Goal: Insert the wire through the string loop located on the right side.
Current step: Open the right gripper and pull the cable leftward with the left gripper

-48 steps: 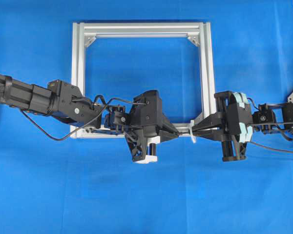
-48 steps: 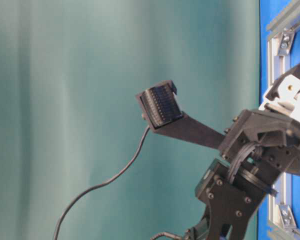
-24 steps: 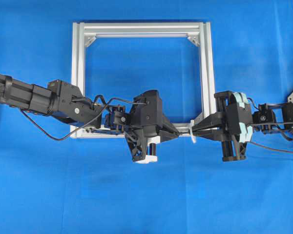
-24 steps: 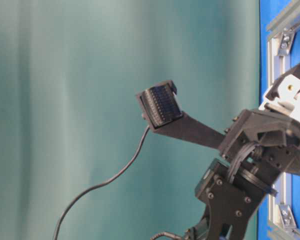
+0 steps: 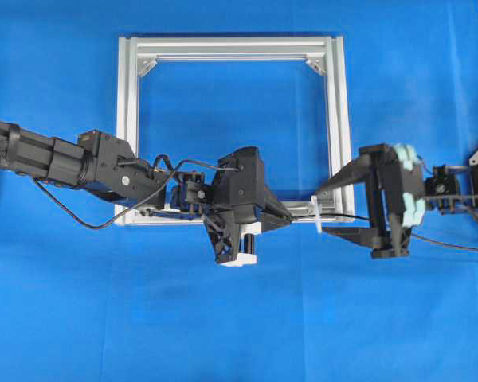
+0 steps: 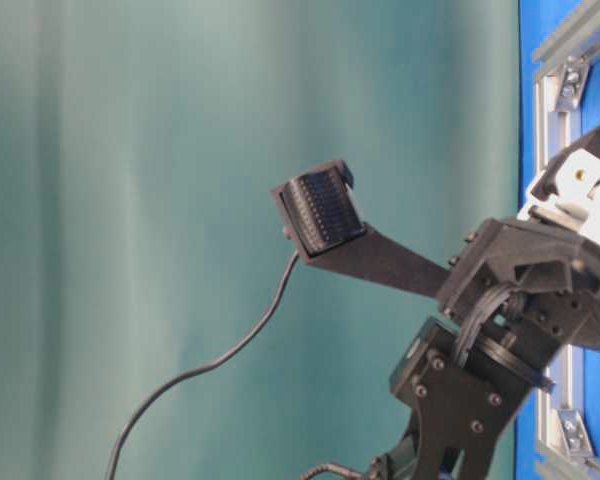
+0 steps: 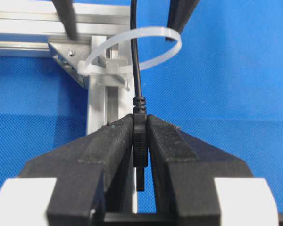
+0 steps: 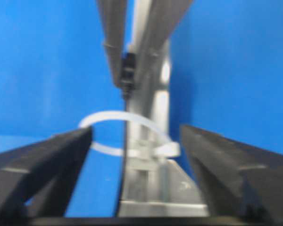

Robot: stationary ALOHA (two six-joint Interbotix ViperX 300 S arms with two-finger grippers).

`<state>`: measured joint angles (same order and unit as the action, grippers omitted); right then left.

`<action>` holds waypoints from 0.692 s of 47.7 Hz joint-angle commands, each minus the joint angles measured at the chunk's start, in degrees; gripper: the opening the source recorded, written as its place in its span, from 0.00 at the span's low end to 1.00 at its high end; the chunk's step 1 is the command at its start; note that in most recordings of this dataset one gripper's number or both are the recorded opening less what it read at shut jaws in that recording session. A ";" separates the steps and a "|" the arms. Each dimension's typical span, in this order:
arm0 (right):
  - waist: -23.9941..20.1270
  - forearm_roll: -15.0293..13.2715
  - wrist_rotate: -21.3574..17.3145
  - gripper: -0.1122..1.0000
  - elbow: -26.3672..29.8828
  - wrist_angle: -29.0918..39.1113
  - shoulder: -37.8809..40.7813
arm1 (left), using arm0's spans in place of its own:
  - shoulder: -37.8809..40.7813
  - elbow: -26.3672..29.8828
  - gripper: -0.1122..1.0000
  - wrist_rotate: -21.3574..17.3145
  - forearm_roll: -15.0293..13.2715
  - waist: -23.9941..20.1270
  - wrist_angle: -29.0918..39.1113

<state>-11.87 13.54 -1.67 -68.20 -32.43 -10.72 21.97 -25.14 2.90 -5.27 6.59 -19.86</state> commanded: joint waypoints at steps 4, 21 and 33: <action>-0.26 0.00 0.00 0.92 -0.97 -1.14 -3.16 | -1.23 0.79 0.17 -0.09 0.18 -0.18 -0.35; -0.26 0.00 0.00 0.92 -3.16 -0.88 -6.06 | -13.36 -11.95 0.17 -0.35 0.35 -0.18 -0.35; -0.26 0.00 0.09 0.92 -3.16 -0.88 -6.15 | -23.12 -24.87 0.17 -0.18 0.35 -0.18 -0.62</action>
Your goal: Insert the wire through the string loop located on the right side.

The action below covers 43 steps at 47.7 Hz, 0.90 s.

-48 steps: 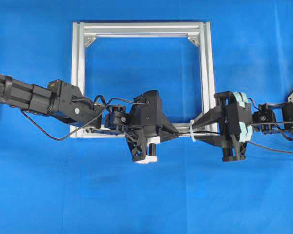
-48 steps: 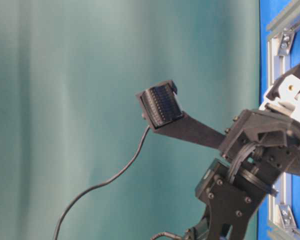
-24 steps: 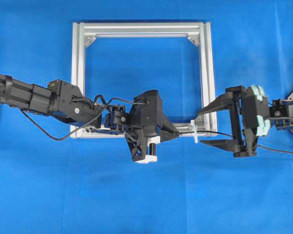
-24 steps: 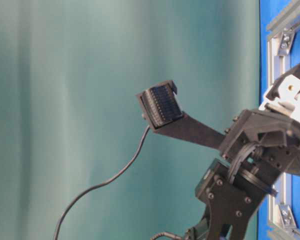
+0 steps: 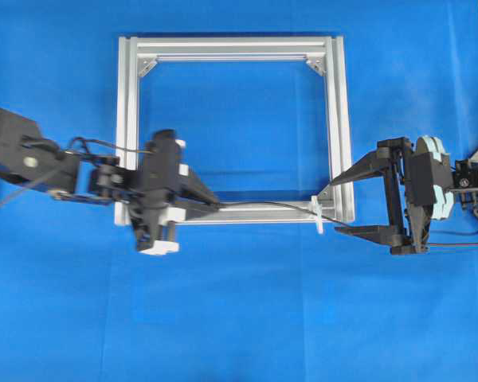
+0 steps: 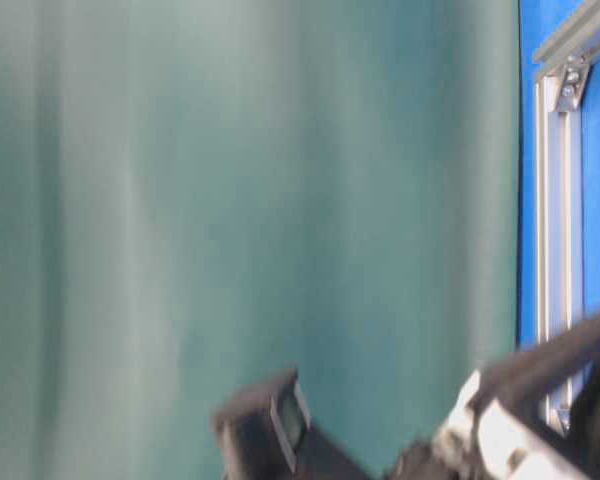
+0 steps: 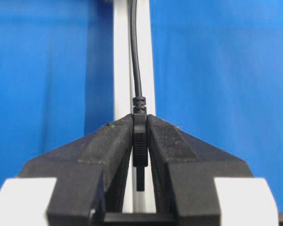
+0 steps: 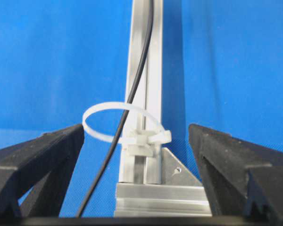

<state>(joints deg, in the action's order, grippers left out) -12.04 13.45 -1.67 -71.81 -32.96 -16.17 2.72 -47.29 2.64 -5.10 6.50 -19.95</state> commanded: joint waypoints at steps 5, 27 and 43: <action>-0.09 0.09 0.09 0.92 0.44 -0.35 -0.70 | -7.91 -7.91 0.17 0.26 0.18 0.00 -0.53; -0.09 0.09 0.26 0.92 0.44 -0.35 -0.62 | -22.68 -22.68 0.17 0.79 0.18 0.79 -0.09; -0.09 0.09 0.35 0.92 0.44 -0.53 -0.62 | -21.36 -21.97 0.17 0.00 0.18 1.85 0.79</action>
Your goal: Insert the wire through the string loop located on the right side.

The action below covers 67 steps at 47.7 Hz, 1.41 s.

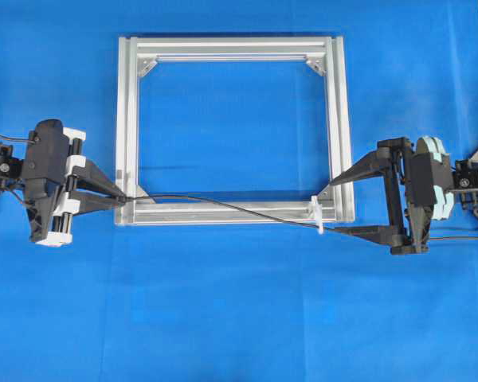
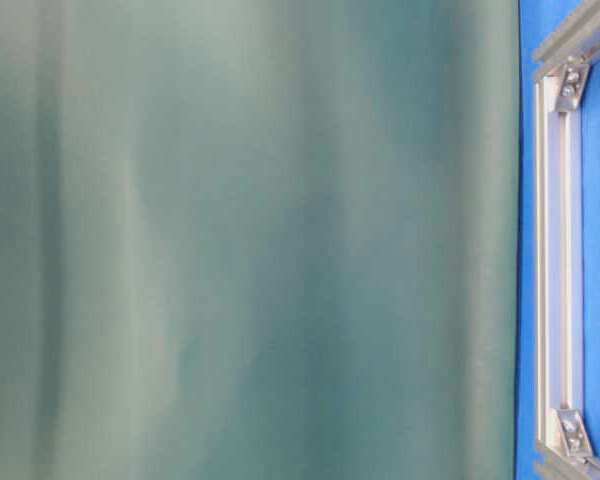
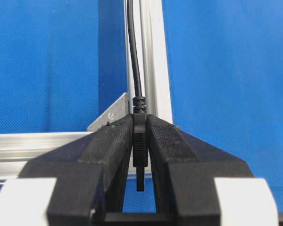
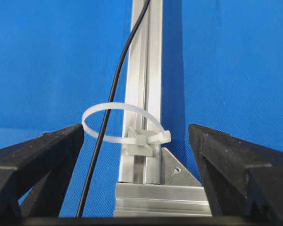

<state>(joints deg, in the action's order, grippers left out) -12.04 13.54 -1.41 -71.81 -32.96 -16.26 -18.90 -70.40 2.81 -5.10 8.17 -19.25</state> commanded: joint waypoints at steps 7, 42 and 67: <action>-0.09 0.00 0.18 0.92 0.44 -0.62 -0.53 | 0.70 2.02 0.17 0.18 0.18 0.09 0.26; -0.09 -0.09 0.35 0.92 0.88 -0.53 -0.53 | 0.62 0.35 0.78 0.53 0.18 0.09 2.72; 0.09 -0.18 3.08 0.92 5.19 7.91 -6.59 | -5.98 5.10 0.71 0.44 0.18 0.09 5.62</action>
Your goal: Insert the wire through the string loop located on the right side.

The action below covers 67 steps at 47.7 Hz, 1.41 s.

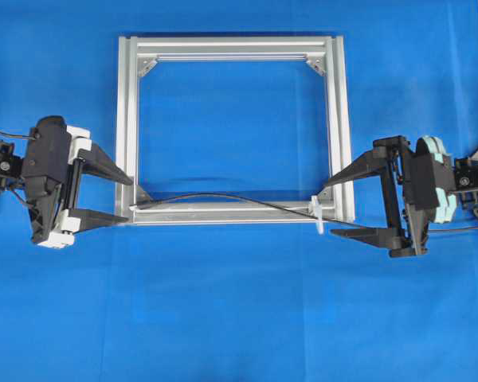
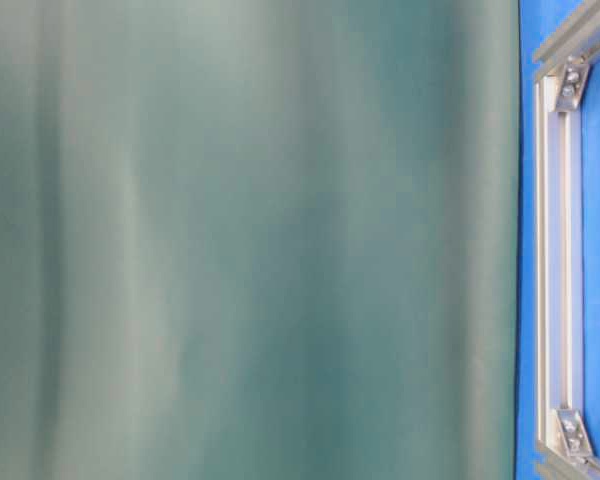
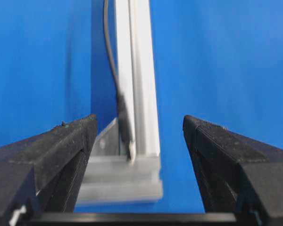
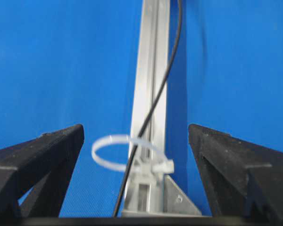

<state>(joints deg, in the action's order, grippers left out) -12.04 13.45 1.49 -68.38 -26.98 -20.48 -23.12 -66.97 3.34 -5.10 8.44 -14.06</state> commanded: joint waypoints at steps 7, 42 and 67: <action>0.44 -0.09 0.26 0.92 3.16 6.50 -6.33 | -4.31 2.64 0.71 -0.44 0.18 -0.18 1.67; 0.53 0.00 0.18 0.92 4.13 10.63 -10.20 | -6.06 2.55 0.71 -0.44 0.18 -0.18 1.93; 0.53 0.00 0.09 0.92 4.13 11.07 -10.20 | -6.06 2.55 0.70 -0.35 0.18 -0.62 2.81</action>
<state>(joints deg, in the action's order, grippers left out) -11.69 13.45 1.67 -65.48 -15.73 -30.50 -28.83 -65.39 2.99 -5.01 8.00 -10.99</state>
